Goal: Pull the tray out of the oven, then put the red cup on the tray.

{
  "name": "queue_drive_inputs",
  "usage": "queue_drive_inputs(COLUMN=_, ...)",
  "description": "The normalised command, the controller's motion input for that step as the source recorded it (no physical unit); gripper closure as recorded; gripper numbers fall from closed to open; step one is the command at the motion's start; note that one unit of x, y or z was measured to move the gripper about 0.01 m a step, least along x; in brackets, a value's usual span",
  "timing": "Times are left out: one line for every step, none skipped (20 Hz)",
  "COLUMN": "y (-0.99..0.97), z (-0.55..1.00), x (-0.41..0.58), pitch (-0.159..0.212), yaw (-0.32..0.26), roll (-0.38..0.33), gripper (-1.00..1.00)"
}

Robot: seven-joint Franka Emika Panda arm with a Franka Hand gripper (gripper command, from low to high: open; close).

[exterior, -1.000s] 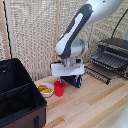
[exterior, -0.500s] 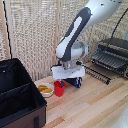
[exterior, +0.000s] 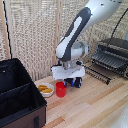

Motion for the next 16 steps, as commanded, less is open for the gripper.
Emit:
queue_drive_inputs(y=-0.04, z=0.00, x=-0.020, pitch=-0.040, yaw=0.000, roll=0.007, gripper=1.00)
queue_drive_inputs(y=-0.03, z=0.00, x=-0.017, pitch=-0.035, yaw=0.000, roll=0.010, gripper=1.00)
queue_drive_inputs(y=-0.04, z=0.00, x=-0.011, pitch=-0.032, yaw=0.000, roll=0.012, gripper=1.00)
queue_drive_inputs(y=-0.05, z=0.00, x=-0.029, pitch=-0.035, yaw=-0.001, roll=0.011, gripper=1.00)
queue_drive_inputs(y=-0.08, z=0.00, x=-0.051, pitch=-0.038, yaw=-0.003, roll=0.018, gripper=1.00)
queue_drive_inputs(y=-0.05, z=0.00, x=-0.026, pitch=-0.039, yaw=-0.010, roll=0.018, gripper=1.00)
queue_drive_inputs(y=-0.02, z=0.00, x=-0.023, pitch=-0.049, yaw=-0.025, roll=0.023, gripper=1.00)
queue_drive_inputs(y=0.00, z=0.00, x=0.000, pitch=-0.058, yaw=-0.059, roll=0.027, gripper=1.00)
queue_drive_inputs(y=0.00, z=0.16, x=0.000, pitch=-0.072, yaw=-0.139, roll=0.038, gripper=1.00)
queue_drive_inputs(y=0.00, z=0.42, x=0.069, pitch=-0.016, yaw=-0.199, roll=0.047, gripper=1.00)
queue_drive_inputs(y=0.00, z=0.66, x=0.331, pitch=0.000, yaw=-0.191, roll=0.028, gripper=1.00)
queue_drive_inputs(y=0.00, z=0.79, x=0.354, pitch=0.000, yaw=-0.179, roll=0.013, gripper=1.00)
queue_drive_inputs(y=0.00, z=0.80, x=0.323, pitch=0.004, yaw=-0.190, roll=0.026, gripper=1.00)
queue_drive_inputs(y=0.00, z=0.82, x=0.311, pitch=0.005, yaw=-0.197, roll=0.010, gripper=1.00)
queue_drive_inputs(y=0.00, z=0.81, x=0.340, pitch=0.000, yaw=-0.196, roll=0.000, gripper=1.00)
queue_drive_inputs(y=0.00, z=0.81, x=0.334, pitch=0.001, yaw=-0.208, roll=0.000, gripper=1.00)
